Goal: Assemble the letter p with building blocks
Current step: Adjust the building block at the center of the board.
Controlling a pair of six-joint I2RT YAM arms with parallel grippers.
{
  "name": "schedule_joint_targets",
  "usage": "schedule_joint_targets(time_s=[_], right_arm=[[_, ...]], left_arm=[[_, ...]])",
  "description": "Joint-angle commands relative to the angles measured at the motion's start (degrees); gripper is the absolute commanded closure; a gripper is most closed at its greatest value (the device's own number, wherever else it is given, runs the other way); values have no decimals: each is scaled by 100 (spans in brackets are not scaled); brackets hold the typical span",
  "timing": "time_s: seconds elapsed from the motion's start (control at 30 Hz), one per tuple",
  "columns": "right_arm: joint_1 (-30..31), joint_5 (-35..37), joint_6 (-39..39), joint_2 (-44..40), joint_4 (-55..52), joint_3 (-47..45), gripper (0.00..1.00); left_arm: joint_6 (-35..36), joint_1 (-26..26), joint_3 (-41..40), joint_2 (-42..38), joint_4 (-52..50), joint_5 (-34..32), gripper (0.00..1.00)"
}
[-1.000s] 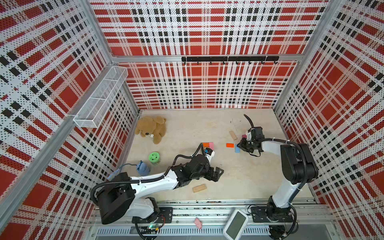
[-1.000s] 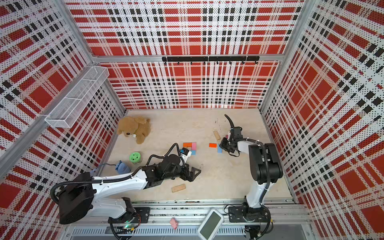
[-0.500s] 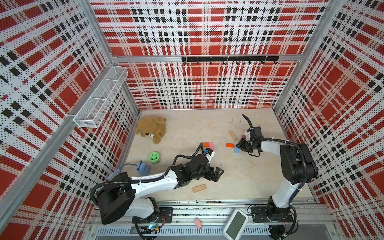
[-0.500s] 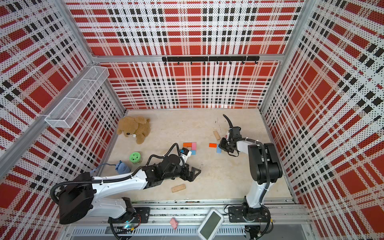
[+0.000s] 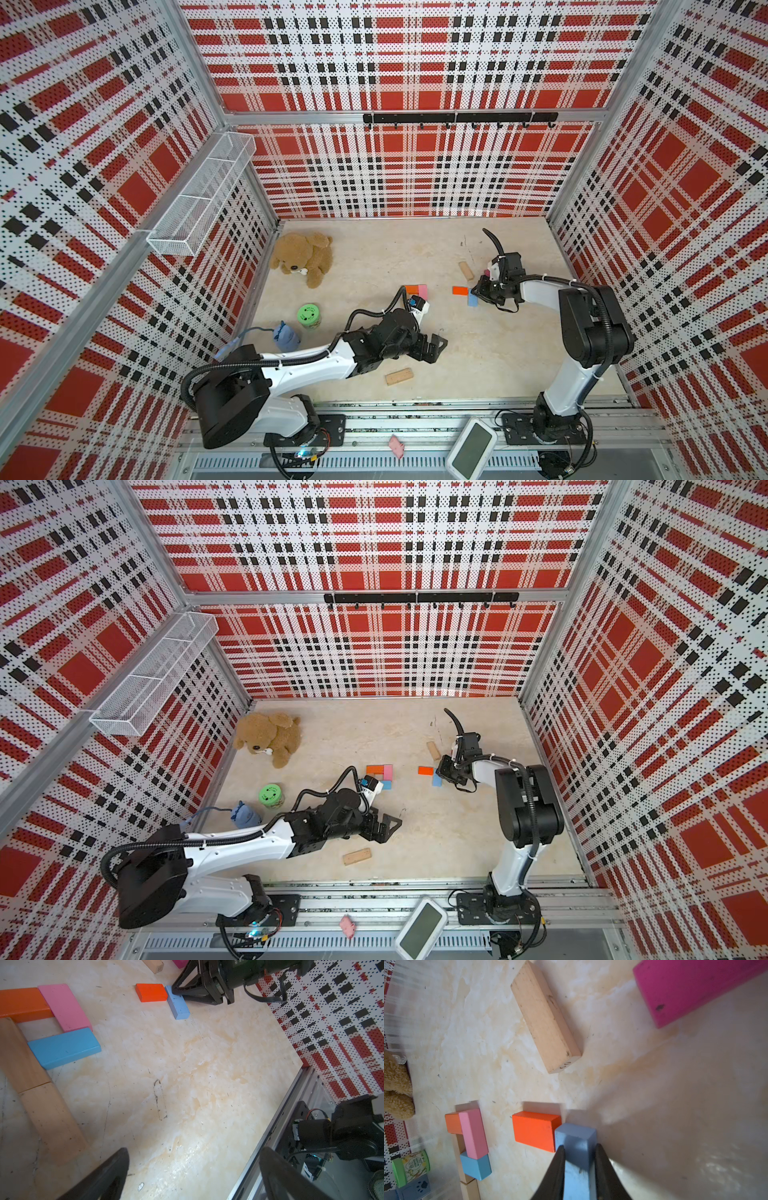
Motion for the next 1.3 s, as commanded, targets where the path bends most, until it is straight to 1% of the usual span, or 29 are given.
schedule_joint_targets(time_s=[0.0, 0.3, 0.83, 1.13, 1.27], right_arm=[[40, 23, -127, 140, -33, 125, 73], [41, -40, -106, 143, -1, 160, 69], [36, -408, 31, 148, 228, 143, 61], [33, -278, 3, 124, 169, 165, 61], [34, -179, 3, -110, 192, 74, 61]], left_arm=[[79, 46, 133, -34, 115, 3, 1], [91, 46, 142, -12, 115, 12, 1], [86, 46, 151, 24, 115, 9, 1], [86, 43, 155, 42, 115, 22, 1], [90, 28, 151, -28, 99, 11, 1]])
